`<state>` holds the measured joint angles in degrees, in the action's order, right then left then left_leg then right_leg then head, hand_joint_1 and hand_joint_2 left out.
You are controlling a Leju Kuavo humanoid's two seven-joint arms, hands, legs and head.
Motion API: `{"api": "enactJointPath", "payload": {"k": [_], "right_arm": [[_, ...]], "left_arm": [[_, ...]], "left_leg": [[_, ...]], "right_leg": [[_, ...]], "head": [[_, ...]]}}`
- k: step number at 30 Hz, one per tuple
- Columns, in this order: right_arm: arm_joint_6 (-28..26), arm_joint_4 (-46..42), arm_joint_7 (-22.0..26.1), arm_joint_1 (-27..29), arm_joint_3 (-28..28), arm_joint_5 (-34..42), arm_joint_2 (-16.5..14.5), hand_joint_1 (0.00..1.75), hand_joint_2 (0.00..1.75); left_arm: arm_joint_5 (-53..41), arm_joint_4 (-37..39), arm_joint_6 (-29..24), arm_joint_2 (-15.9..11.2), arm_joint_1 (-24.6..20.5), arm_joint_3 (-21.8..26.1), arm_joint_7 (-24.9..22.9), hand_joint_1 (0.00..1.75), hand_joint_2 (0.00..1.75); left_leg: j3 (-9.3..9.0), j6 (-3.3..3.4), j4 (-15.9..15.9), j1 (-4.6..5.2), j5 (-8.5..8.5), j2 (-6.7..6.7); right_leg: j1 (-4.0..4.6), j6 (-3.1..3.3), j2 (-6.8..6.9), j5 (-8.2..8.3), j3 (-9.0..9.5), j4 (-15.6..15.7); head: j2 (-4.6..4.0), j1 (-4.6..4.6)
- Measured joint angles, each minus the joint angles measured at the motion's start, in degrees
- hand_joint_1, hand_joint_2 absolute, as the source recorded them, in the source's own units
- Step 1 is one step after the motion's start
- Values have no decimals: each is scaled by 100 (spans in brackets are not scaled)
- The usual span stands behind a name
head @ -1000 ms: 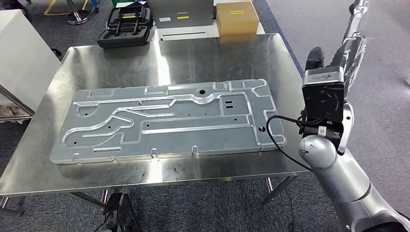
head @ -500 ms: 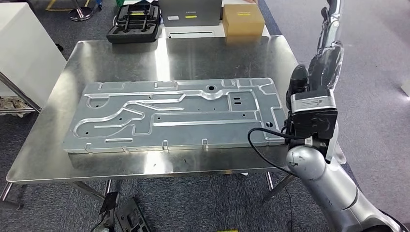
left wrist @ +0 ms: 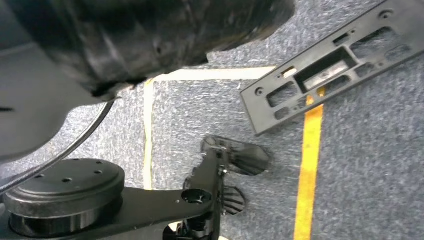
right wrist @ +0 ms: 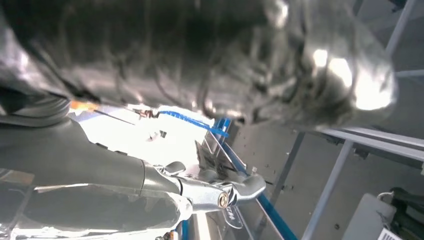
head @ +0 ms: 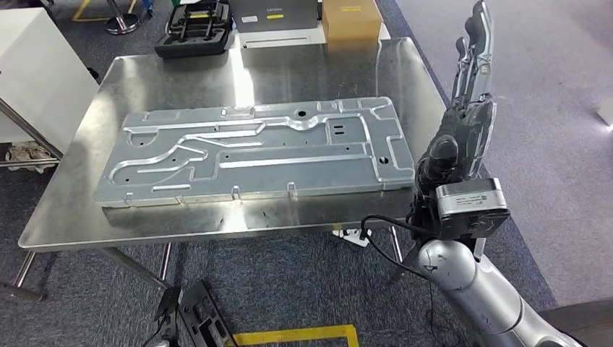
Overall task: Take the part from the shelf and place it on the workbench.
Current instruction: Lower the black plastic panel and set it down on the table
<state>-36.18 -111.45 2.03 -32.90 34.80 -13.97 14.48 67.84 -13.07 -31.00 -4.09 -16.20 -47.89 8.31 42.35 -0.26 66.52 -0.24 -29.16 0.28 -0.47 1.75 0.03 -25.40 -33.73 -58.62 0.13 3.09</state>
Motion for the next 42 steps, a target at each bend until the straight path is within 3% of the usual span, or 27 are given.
{"api": "enactJointPath", "payload": {"k": [1,2,4,6,8,10,12,13,16,17,18,19,20,21,23,24,26,28,31,32,33,34,36,38,39,40,42], "right_arm": [[8,0,48,48,1,27,-7,0,0],[11,0,77,92,1,41,-13,0,0],[10,0,96,155,2,52,-21,0,0],[2,-4,100,186,2,55,-25,0,0],[0,-20,107,203,2,70,-27,0,0],[17,-31,140,233,7,153,-34,0,0],[35,-26,254,343,15,302,-43,0,0],[37,-18,343,429,17,382,-45,0,0],[31,64,623,730,17,629,-55,0,0],[39,118,697,832,17,743,-62,0,0],[68,184,754,931,17,880,-72,0,0],[116,263,807,1028,17,1046,-87,0,0],[181,357,866,1122,17,1238,-109,0,0],[263,461,937,1210,17,1467,-139,0,0],[438,680,1103,1386,18,2007,-234,0,0],[521,798,1187,1463,19,2268,-291,0,0],[662,1073,1344,1587,22,2635,-404,0,0],[744,1368,1487,1666,33,2800,-501,0,0],[806,1743,1576,1735,71,2816,-635,0,0],[837,1876,1562,1748,97,2781,-665,0,0],[868,2017,1541,1763,125,2749,-683,0,0],[895,2179,1524,1779,150,2724,-696,0,0],[919,2556,1538,1798,174,2725,-726,0,0],[934,3032,1608,1778,179,2791,-781,0,0],[957,3328,1649,1747,179,2852,-813,0,0],[1005,3662,1681,1705,179,2935,-855,0,0],[1209,4385,1660,1640,179,3134,-932,0,0]], "left_arm": [[-3,0,1,5,-3,3,-2,0,0],[-4,0,0,7,-4,5,-3,0,0],[-4,0,0,7,-8,8,-5,0,0],[-5,0,-1,7,-27,9,-5,0,0],[-6,0,-3,8,-68,15,-2,0,0],[6,0,-9,9,-95,29,5,0,0],[38,0,-18,23,-92,45,28,0,0],[53,0,-22,33,-92,52,45,0,0],[108,0,-56,66,-100,68,98,0,0],[143,0,-87,83,-98,75,113,0,0],[188,0,-127,101,-97,84,128,0,0],[235,0,-174,126,-96,100,147,0,0],[286,0,-217,150,-95,125,172,0,0],[336,0,-257,172,-95,151,200,0,0],[419,0,-322,210,-97,195,248,0,0],[454,0,-350,223,-99,209,263,0,0],[518,0,-395,252,-102,251,283,0,0],[559,0,-428,287,-96,293,298,0,0],[581,0,-452,346,-93,352,305,0,0],[592,0,-470,361,-96,374,305,0,0],[612,0,-498,373,-98,396,306,0,0],[638,0,-537,384,-100,421,307,0,0],[703,0,-638,416,-113,471,316,0,0],[772,-1,-734,451,-161,523,333,0,0],[814,-1,-767,476,-195,554,342,0,0],[858,-2,-788,499,-226,589,349,0,0],[948,-1,-809,565,-262,651,354,0,0]], "left_leg": [[68,-13,369,-7,-221,0],[87,-18,661,-9,-312,0],[-122,0,748,-7,-137,0],[-698,47,124,6,50,1],[-1241,92,-645,42,-52,6],[-1382,134,-948,79,-104,11],[-1327,200,-989,58,32,-7],[-1284,238,-1016,43,112,-20],[-1045,306,-1027,38,337,-36],[-942,307,-1016,41,409,-36],[-837,300,-1000,42,476,-36],[-727,289,-976,42,540,-35],[-618,272,-943,42,598,-33],[-519,248,-899,41,647,-30],[-384,185,-817,47,726,-27],[-356,151,-799,47,766,-26],[-329,89,-807,27,857,-22],[-242,31,-689,-10,704,-16],[7,-33,161,-33,-142,-16],[53,-35,499,-34,-317,-17],[41,-24,727,-30,-348,-16],[-49,-1,802,-21,-256,-15],[-514,73,383,21,26,-12],[-1136,149,-447,82,-31,-8],[-1327,181,-755,106,-109,-2],[-1407,209,-929,125,-164,2],[-1368,282,-1018,126,-35,-1]], "right_leg": [[5,9,2,65,-85,-3],[10,8,3,129,-175,-9],[15,0,2,260,-365,-26],[18,-26,-2,384,-521,-43],[19,-77,8,492,-583,-37],[9,-144,21,607,-584,11],[2,-207,15,584,-606,8],[2,-229,9,417,-651,-96],[-15,-277,3,-458,-869,-1011],[-22,-292,3,-584,-901,-1344],[-29,-305,4,-550,-873,-1550],[-40,-313,4,-402,-764,-1585],[-54,-318,4,-230,-561,-1433],[-67,-317,5,-176,-286,-1108],[-47,-294,-4,-326,242,-361],[-27,-274,-11,-431,377,-131],[4,-208,-13,-394,371,-38],[1,-119,13,-273,277,-16],[3,-31,33,-51,23,-14],[13,-20,33,28,-85,-17],[25,-19,32,104,-193,-22],[35,-21,31,178,-299,-27],[42,-34,32,319,-482,-39],[42,-75,39,450,-594,-37],[35,-103,47,513,-607,-22],[27,-137,55,577,-607,7],[10,-205,57,665,-595,77]], "head": [[0,9],[0,8],[0,11],[0,13],[0,6],[0,27],[0,45],[0,30],[0,-3],[0,-5],[0,-5],[0,-8],[0,-7],[0,-7],[0,2],[0,-2],[0,-12],[0,-17],[0,16],[0,21],[0,22],[0,24],[0,26],[0,22],[0,22],[0,38],[0,64]]}}
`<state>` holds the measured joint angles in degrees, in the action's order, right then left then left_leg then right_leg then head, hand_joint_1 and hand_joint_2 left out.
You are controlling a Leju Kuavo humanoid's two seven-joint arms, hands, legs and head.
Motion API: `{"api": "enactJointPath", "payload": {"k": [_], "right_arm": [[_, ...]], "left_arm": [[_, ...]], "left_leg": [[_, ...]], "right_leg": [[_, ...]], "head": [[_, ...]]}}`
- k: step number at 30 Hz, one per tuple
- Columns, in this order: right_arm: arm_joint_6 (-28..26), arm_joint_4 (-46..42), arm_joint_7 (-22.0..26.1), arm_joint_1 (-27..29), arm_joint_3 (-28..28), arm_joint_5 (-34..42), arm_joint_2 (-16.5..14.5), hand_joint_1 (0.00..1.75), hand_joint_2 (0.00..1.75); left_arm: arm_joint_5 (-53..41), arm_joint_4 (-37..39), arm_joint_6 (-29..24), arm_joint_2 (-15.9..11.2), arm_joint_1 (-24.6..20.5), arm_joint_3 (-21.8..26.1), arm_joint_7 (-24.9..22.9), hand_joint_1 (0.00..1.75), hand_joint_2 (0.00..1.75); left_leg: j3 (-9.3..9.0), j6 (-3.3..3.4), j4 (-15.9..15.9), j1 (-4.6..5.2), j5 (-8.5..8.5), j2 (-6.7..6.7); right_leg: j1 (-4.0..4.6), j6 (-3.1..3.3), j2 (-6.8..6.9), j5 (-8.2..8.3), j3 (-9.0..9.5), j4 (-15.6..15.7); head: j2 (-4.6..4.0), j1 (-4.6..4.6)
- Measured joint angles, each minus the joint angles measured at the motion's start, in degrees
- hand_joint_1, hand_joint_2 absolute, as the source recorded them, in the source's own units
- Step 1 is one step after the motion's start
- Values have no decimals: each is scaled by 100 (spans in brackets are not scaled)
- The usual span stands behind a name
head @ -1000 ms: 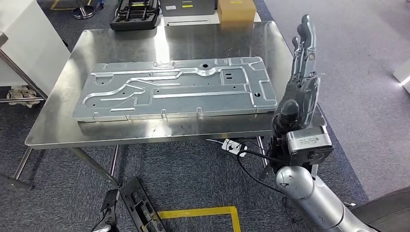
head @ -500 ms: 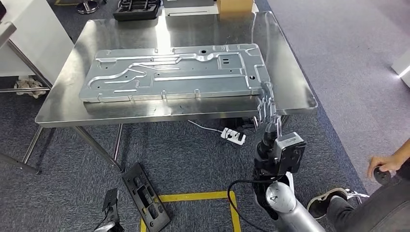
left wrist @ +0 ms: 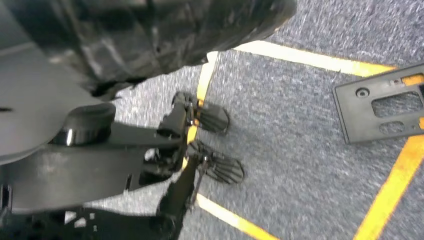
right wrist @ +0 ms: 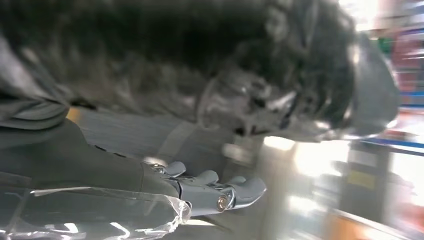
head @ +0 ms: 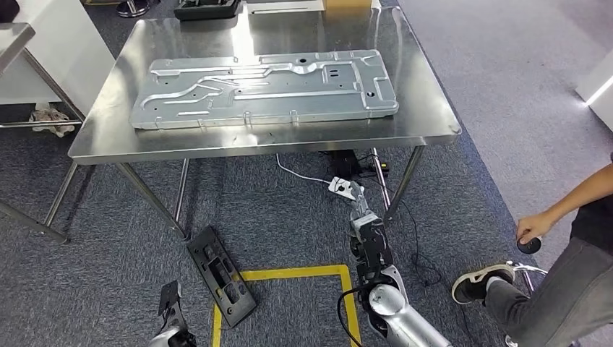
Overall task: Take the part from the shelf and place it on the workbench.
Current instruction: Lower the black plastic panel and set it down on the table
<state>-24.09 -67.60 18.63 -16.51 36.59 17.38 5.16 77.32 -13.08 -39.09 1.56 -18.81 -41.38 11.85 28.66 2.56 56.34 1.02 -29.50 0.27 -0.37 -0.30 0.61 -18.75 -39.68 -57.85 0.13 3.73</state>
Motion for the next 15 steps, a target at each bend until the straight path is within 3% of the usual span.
{"api": "enactJointPath", "payload": {"k": [1,2,4,5,6,7,8,9,10,12,13,15], "right_arm": [[165,343,-65,-8,0,104,-30,0,0],[347,672,-146,-4,0,192,-46,0,0],[654,1302,-295,10,1,307,-76,0,0],[733,1605,-359,18,2,331,-103,0,0],[767,1897,-447,26,5,342,-135,0,0],[776,2178,-572,33,13,341,-173,0,0],[786,2446,-734,38,30,327,-208,0,0],[814,2688,-918,41,52,301,-240,0,0],[865,2910,-1106,46,79,258,-267,0,0],[997,3269,-1402,73,149,155,-319,0,0],[1046,3427,-1497,94,189,114,-343,0,0],[1102,3720,-1596,145,269,74,-398,0,0]], "left_arm": [[31,0,-4,31,-11,22,-2,0,0],[53,1,-5,61,-21,43,-8,0,0],[62,1,-5,106,-45,84,-24,0,0],[55,1,-5,124,-54,103,-36,0,0],[40,1,-5,143,-58,117,-54,0,0],[21,2,-5,159,-62,124,-79,0,0],[1,4,-5,176,-67,126,-113,0,0],[-15,7,-5,192,-79,127,-149,0,0],[-26,10,-5,207,-95,128,-182,0,0],[-47,25,-5,231,-137,131,-228,0,0],[-56,35,-5,242,-155,132,-242,0,0],[-67,62,-7,261,-175,136,-254,0,0]], "left_leg": [[35,43,-37,-8,88,-7],[92,86,-75,-20,191,-12],[268,130,-95,-25,367,-11],[377,135,-89,-23,446,-8],[490,129,-78,-21,526,-8],[608,120,-62,-19,600,-10],[727,107,-38,-20,671,-13],[837,89,-2,-20,735,-15],[933,69,45,-15,784,-15],[1048,15,145,-11,857,-25],[1071,-17,168,-16,893,-31],[1089,-89,186,-44,944,-39]], "right_leg": [[-4,-31,-10,-92,-32,-36],[-8,-55,-22,-302,-95,-174],[-24,-92,-39,-935,-284,-788],[-31,-110,-41,-1152,-360,-1162],[-36,-128,-41,-1211,-384,-1465],[-41,-142,-41,-1135,-337,-1630],[-49,-151,-41,-979,-191,-1604],[-60,-153,-39,-848,60,-1389],[-66,-149,-37,-846,401,-1020],[-46,-112,-46,-1043,958,-284],[-25,-82,-54,-1131,1086,-85],[-2,1,-53,-1077,1056,-19]], "head": [[0,7],[0,-7],[0,-28],[0,-35],[0,-39],[0,-40],[0,-40],[0,-40],[0,-41],[0,-46],[0,-56],[0,-75]]}}
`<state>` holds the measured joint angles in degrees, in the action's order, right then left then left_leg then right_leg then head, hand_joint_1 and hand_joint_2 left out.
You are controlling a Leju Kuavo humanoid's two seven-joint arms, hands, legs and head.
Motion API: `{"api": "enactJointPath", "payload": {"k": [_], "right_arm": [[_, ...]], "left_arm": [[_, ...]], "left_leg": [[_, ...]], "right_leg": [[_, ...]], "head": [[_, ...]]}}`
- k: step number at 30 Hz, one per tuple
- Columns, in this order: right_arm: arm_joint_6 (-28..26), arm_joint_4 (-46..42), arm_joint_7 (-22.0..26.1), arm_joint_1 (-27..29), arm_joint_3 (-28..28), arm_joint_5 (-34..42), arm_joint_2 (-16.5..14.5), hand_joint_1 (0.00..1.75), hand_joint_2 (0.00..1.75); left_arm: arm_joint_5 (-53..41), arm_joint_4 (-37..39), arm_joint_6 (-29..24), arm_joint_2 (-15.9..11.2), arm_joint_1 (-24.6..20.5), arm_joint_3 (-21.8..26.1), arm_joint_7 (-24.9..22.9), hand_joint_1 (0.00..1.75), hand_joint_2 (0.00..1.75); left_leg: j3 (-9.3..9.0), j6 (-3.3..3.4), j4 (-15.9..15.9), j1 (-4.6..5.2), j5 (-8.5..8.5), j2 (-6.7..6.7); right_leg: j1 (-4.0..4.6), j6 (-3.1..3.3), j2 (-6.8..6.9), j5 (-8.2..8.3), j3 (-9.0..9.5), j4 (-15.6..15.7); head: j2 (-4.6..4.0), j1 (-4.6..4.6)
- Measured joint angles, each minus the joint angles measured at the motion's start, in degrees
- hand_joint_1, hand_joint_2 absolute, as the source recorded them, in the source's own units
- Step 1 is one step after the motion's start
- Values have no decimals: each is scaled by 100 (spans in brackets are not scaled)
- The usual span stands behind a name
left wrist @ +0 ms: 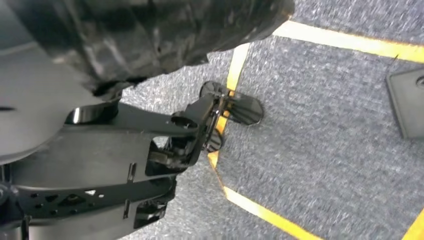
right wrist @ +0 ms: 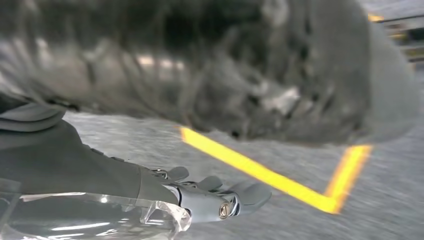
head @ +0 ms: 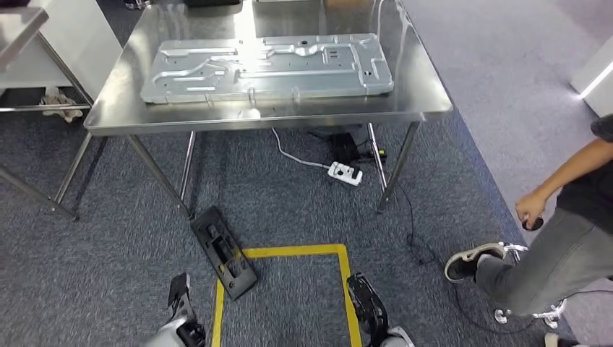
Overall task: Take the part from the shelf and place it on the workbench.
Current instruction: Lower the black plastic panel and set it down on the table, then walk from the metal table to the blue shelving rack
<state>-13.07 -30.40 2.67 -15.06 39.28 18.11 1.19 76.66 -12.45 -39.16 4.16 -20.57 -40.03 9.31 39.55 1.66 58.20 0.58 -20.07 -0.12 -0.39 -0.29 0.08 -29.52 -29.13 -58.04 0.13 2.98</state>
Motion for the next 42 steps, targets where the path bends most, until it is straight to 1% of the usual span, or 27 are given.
{"api": "enactJointPath", "payload": {"k": [1,2,5,6,7,8,9,10,11,13,15,17,20,21,22,24,26,27,28,30,32,35,37,38,39,40,42], "right_arm": [[38,126,-42,14,31,-8,-18,0,0],[98,236,-92,23,59,-19,-32,0,0],[408,489,-329,20,139,-51,-45,0,0],[578,566,-463,27,165,-34,-49,0,0],[785,641,-637,38,187,0,-52,0,0],[1029,710,-829,56,208,38,-59,0,0],[1275,774,-1004,82,227,67,-66,0,0],[1473,832,-1139,112,247,63,-72,0,0],[1616,877,-1217,146,269,40,-78,0,0],[1724,970,-1286,198,337,-42,-89,0,0],[1735,1054,-1329,206,404,-93,-103,0,0],[1763,1120,-1357,199,450,-140,-111,0,0],[1827,1196,-1393,198,568,-342,-117,0,0],[1835,1215,-1409,195,627,-450,-120,0,0],[1844,1231,-1423,188,698,-585,-123,0,0],[1869,1252,-1438,156,890,-886,-129,0,0],[1898,1270,-1443,97,1117,-1178,-134,0,0],[1911,1279,-1443,69,1227,-1303,-137,0,0],[1927,1286,-1443,47,1327,-1421,-143,0,0],[1978,1294,-1440,22,1512,-1626,-161,0,0],[2029,1304,-1435,3,1685,-1766,-180,0,0],[2072,1324,-1438,-12,1954,-1856,-202,0,0],[2111,1351,-1460,-11,2119,-1878,-204,0,0],[2127,1366,-1473,-11,2184,-1889,-204,0,0],[2138,1377,-1485,-13,2236,-1900,-204,0,0],[2144,1385,-1494,-16,2280,-1911,-204,0,0],[2146,1392,-1506,-31,2343,-1928,-206,0,0]], "left_arm": [[-4,13,-1,9,-1,1,-4,0,0],[-10,25,-1,16,-1,2,-9,0,0],[-58,50,-1,42,-18,3,-38,0,0],[-97,57,-1,51,-25,3,-63,0,0],[-155,66,-1,59,-30,3,-101,0,0],[-234,74,-1,66,-34,3,-145,0,0],[-324,81,-1,73,-41,2,-186,0,0],[-409,87,-1,85,-57,2,-225,0,0],[-477,91,-1,96,-83,2,-261,0,0],[-567,95,-1,124,-186,3,-343,0,0],[-609,100,-1,141,-246,3,-394,0,0],[-633,115,-1,157,-219,2,-406,0,0],[-717,132,-1,191,-209,2,-440,0,0],[-757,134,-1,200,-212,3,-462,0,0],[-799,136,-1,203,-211,3,-486,0,0],[-885,140,-1,208,-206,2,-538,0,0],[-972,142,-1,223,-217,2,-585,0,0],[-1017,142,-1,231,-228,2,-616,0,0],[-1077,142,-1,239,-237,2,-662,0,0],[-1228,142,-1,245,-245,-1,-793,0,0],[-1371,140,-1,241,-249,-21,-928,0,0],[-1462,139,-1,237,-276,-62,-1049,0,0],[-1469,139,-1,237,-271,-73,-1077,0,0],[-1468,139,-1,237,-263,-78,-1081,0,0],[-1469,139,-1,236,-260,-81,-1079,0,0],[-1472,139,-1,234,-264,-84,-1071,0,0],[-1481,139,-1,232,-291,-85,-1049,0,0]], "left_leg": [[37,-36,58,-17,-89,2],[104,-72,202,-31,-291,4],[359,-145,1160,-62,-1155,5],[393,-153,1489,-66,-1231,6],[372,-154,1703,-68,-1144,5],[275,-151,1750,-68,-949,1],[88,-144,1614,-68,-751,-16],[-205,-132,1296,-62,-669,-74],[-535,-119,894,-50,-706,-139],[-1054,-50,112,-9,-998,-218],[-1179,40,-204,9,-1100,-155],[-1157,119,-231,-7,-1006,-90],[-1032,207,-224,-2,-873,-1],[-977,213,-210,4,-838,42],[-923,210,-189,7,-811,91],[-828,196,-119,4,-781,192],[-740,173,-20,1,-781,281],[-700,151,19,0,-781,320],[-666,122,42,-5,-779,354],[-626,53,40,-13,-759,424],[-560,-11,151,-16,-838,352],[-161,-98,996,-50,-1299,139],[75,-148,1489,-86,-1445,105],[61,-165,1465,-99,-1369,86],[-61,-173,1227,-110,-1206,49],[-260,-171,839,-116,-1014,-35],[-578,-135,187,-82,-797,-275]], "right_leg": [[1,48,8,61,-47,2],[-5,96,17,131,-111,12],[-9,160,13,345,-380,15],[-8,157,12,419,-483,14],[-7,151,14,490,-585,11],[-7,144,31,561,-688,7],[-8,134,53,625,-777,2],[-5,119,75,680,-842,-5],[1,102,103,721,-883,-14],[9,34,184,797,-912,-30],[4,-44,277,863,-922,-31],[-13,-107,223,742,-983,-184],[-25,-155,64,99,-1349,-1164],[-25,-163,48,-49,-1451,-1478],[-25,-166,39,-92,-1462,-1619],[-31,-156,5,107,-1140,-1238],[-42,-119,-177,297,-681,-502],[-45,-98,-248,326,-553,-278],[-38,-76,-295,311,-505,-178],[-29,-17,-210,331,-502,-153],[-48,60,-110,373,-490,-94],[-63,115,53,404,-496,-52],[-64,116,180,402,-503,-55],[-66,113,243,399,-505,-58],[-69,107,303,395,-505,-64],[-70,95,361,389,-503,-71],[-49,51,460,379,-498,-83]], "head": [[0,-2],[0,11],[0,49],[0,50],[0,49],[0,49],[0,49],[0,50],[0,53],[0,53],[0,47],[0,31],[0,1],[0,-2],[0,-3],[0,-4],[0,-2],[0,0],[0,1],[0,-1],[0,15],[0,58],[0,57],[0,57],[0,58],[0,58],[0,58]]}}
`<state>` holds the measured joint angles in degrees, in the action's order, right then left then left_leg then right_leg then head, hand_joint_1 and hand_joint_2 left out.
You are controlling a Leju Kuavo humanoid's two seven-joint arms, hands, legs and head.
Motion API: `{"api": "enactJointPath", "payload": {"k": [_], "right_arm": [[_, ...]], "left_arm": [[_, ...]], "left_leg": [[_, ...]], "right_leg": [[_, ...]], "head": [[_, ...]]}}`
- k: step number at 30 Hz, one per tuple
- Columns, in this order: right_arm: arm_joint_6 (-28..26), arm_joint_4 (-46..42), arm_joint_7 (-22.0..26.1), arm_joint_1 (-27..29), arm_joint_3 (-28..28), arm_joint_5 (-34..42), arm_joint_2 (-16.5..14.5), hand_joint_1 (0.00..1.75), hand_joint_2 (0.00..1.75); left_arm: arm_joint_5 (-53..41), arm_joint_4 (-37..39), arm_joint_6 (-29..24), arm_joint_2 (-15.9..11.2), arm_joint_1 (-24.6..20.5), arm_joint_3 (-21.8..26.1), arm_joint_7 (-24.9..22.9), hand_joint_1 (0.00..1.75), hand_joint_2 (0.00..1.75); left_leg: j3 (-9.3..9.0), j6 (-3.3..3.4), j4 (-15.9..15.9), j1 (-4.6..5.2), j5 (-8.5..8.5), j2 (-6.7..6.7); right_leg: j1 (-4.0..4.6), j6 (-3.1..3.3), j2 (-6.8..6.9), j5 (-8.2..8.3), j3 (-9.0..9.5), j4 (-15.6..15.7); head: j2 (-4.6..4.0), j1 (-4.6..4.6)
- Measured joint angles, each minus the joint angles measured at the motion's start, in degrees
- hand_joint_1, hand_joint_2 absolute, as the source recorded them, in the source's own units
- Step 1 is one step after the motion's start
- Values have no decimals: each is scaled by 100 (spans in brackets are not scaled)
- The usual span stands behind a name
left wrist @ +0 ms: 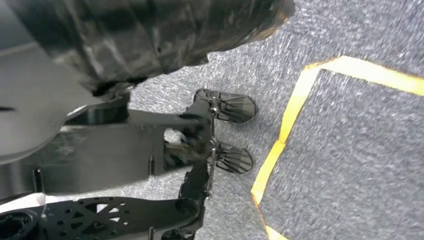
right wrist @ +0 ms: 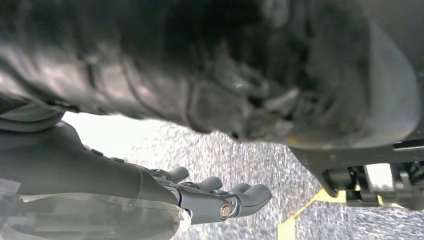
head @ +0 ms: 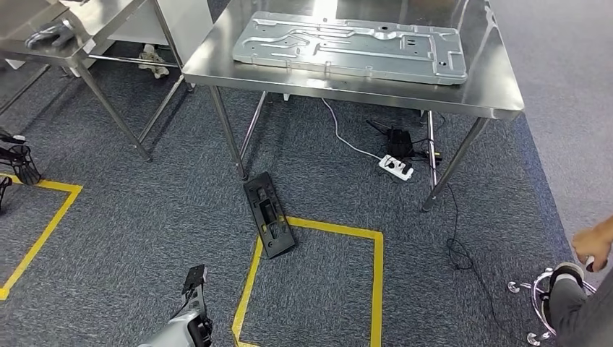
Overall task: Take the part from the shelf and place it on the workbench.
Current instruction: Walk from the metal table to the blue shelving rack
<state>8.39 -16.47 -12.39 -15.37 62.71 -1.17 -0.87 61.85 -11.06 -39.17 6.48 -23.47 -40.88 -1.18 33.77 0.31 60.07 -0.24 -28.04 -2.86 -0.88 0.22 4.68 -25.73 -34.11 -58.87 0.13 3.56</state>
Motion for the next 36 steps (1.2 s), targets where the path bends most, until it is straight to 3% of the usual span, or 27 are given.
{"api": "enactJointPath", "payload": {"k": [2,3,5,7,9,10,11,13,15,17,19,21,23,25,26,27,28,30,31,32,35,36], "right_arm": [[1,7,-6,-18,57,-10,-3,0,0],[2,10,-8,-25,80,-14,-4,0,0],[18,17,-9,-32,106,-19,-4,0,0],[46,29,-9,-39,143,-28,-4,0,0],[95,41,-9,-43,223,-45,-4,0,0],[135,47,-9,-44,273,-52,-5,0,0],[168,53,-10,-43,313,-56,-6,0,0],[217,62,-12,-43,361,-12,-8,0,0],[216,73,-13,-47,369,115,-9,0,0],[132,84,9,-40,369,269,-13,0,0],[-19,87,67,-17,369,400,-24,0,0],[-319,97,218,42,347,777,-24,0,0],[-818,123,531,238,166,1562,12,0,0],[-1220,166,879,507,-214,2298,72,0,0],[-1317,190,988,617,-400,2494,97,0,0],[-1361,211,1048,705,-535,2589,116,0,0],[-1387,231,1055,782,-624,2607,137,0,0],[-1431,261,1015,889,-737,2603,180,0,0],[-1458,272,1020,914,-794,2631,196,0,0],[-1488,278,1077,921,-856,2698,201,0,0],[-1626,280,1494,905,-1098,3015,179,0,0],[-1684,280,1605,903,-1183,3069,168,0,0]], "left_arm": [[-4,0,0,-1,-22,-2,20,0,0],[-4,0,0,-1,-27,-3,27,0,0],[-3,0,0,4,-29,-16,33,0,87],[3,1,0,14,-41,-46,36,0,175],[21,7,0,34,-57,-71,36,0,175],[28,17,0,46,-63,-75,36,0,175],[30,30,0,56,-67,-76,38,0,175],[15,63,0,76,-74,-76,61,0,175],[-13,103,0,119,-100,-76,113,0,175],[-73,167,0,202,-141,-76,161,0,175],[-178,261,-2,299,-161,-76,177,0,175],[-467,329,-5,384,-87,-85,231,0,175],[-1132,120,-7,351,291,-191,399,0,175],[-2016,-399,-6,159,924,-391,485,0,175],[-2429,-674,-6,50,1249,-463,410,0,175],[-2772,-914,-6,-48,1547,-505,246,0,175],[-3057,-1155,-7,-142,1810,-517,29,0,175],[-3410,-1630,-2,-302,2145,-517,-353,0,175],[-3446,-1830,32,-357,2200,-517,-402,0,175],[-3379,-1944,95,-379,2196,-515,-325,0,131],[-2871,-1803,452,-337,2131,-484,356,0,0],[-2744,-1708,551,-314,2127,-469,539,0,0]], "left_leg": [[-53,61,-172,41,21,-71],[-34,96,-180,46,45,1],[-42,163,-222,33,91,129],[-67,216,-269,11,135,247],[-54,245,-273,23,154,368],[-48,257,-270,33,160,440],[-44,263,-266,43,163,519],[-48,264,-255,54,164,688],[-22,251,-227,59,161,838],[41,204,-208,30,174,976],[80,139,-222,-1,188,1079],[153,71,-71,16,69,843],[404,9,497,16,-243,480],[687,-35,1135,-13,-502,370],[727,-47,1243,-24,-502,352],[673,-50,1149,-31,-406,331],[527,-40,860,-33,-231,288],[170,13,122,7,69,74],[58,45,-127,34,142,-1],[9,75,-247,59,154,-30],[-26,155,-306,56,159,157],[-54,184,-335,41,171,206]], "right_leg": [[23,-62,91,5,8,6],[28,-97,143,11,19,17],[14,-170,137,-24,29,11],[-3,-215,-86,-260,-112,-321],[-2,-209,-310,-593,-440,-1018],[6,-195,-358,-669,-578,-1295],[14,-176,-390,-638,-635,-1397],[30,-120,-480,-315,-464,-1014],[17,-59,-783,-45,-158,-342],[13,-43,-992,-11,-11,-15],[10,-26,-889,-5,31,56],[-17,25,-738,17,94,141],[-22,61,-579,7,154,184],[-21,74,-422,-46,208,185],[-22,72,-355,-77,236,182],[-22,64,-300,-104,261,175],[-20,53,-245,-129,282,167],[5,10,-110,-177,305,149],[22,-17,-29,-198,314,146],[36,-46,46,-216,328,147],[35,-145,182,-284,413,151],[26,-176,111,-380,395,46]], "head": [[0,-10],[0,-15],[0,-20],[0,-40],[0,-57],[0,-62],[0,-62],[0,-62],[0,-56],[0,-50],[0,-49],[0,-21],[0,12],[0,22],[0,24],[0,25],[0,25],[0,27],[0,16],[0,3],[0,-25],[0,-29]]}}
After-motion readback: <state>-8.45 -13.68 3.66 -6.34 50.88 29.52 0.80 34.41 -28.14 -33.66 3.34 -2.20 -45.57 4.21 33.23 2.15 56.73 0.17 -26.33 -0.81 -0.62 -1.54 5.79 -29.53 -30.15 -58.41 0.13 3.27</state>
